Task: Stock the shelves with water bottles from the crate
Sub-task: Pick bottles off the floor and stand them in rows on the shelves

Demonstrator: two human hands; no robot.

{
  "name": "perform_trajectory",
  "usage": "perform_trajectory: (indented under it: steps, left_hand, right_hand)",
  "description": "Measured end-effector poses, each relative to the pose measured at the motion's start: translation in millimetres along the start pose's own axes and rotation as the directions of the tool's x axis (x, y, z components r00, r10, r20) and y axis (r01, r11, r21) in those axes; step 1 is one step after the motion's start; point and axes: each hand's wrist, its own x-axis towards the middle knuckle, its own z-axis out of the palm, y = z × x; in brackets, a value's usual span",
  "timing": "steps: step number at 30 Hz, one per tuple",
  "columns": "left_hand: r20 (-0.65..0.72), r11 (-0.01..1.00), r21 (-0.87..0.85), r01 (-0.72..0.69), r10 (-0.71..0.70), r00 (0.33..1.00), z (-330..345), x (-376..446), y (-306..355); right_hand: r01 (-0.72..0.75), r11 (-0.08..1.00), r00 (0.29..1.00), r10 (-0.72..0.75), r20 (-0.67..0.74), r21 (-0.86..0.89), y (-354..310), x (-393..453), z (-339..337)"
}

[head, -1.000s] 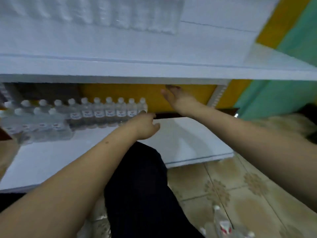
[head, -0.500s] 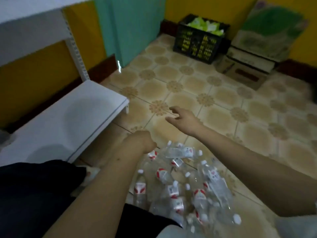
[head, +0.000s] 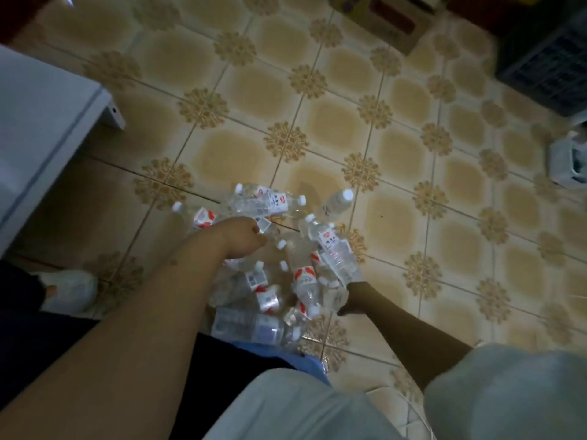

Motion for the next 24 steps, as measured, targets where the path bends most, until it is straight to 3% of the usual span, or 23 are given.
perform_trajectory:
  steps: [4, 10, 14, 18, 21, 24]
  left_hand:
    - [0.106, 0.999, -0.014, 0.051, -0.049, 0.993, 3, 14, -2]
    - [0.162, 0.999, -0.031, 0.013, -0.008, 0.987, 10, 17, 9]
    - [0.241, 0.999, 0.038, -0.038, 0.027, 0.970, 12, 16, 9]
    - [0.346, 0.981, 0.107, -0.162, 0.116, 0.931, 12, 6, 12]
    - [0.372, 0.975, -0.011, -0.223, 0.211, 0.904, 14, 0, 11]
    - [0.294, 0.946, -0.205, -0.252, 0.305, 0.906, 10, -3, 3]
  right_hand:
    - [-0.082, 0.981, 0.997, 0.080, 0.017, 0.177, 19, 8, 4]
    - [-0.078, 0.981, 0.995, 0.065, 0.078, 0.177, 15, -3, -32]
    - [0.128, 0.983, 0.982, -0.145, 0.119, 0.133, 1, -37, -85]
    - [0.384, 0.903, 0.889, -0.418, 0.186, 0.191, -20, -78, -145]
    - [0.538, 0.790, 0.780, -0.599, 0.181, 0.294, -43, -110, -178]
    - [0.634, 0.688, 0.698, -0.706, 0.124, 0.353, -57, -130, -205]
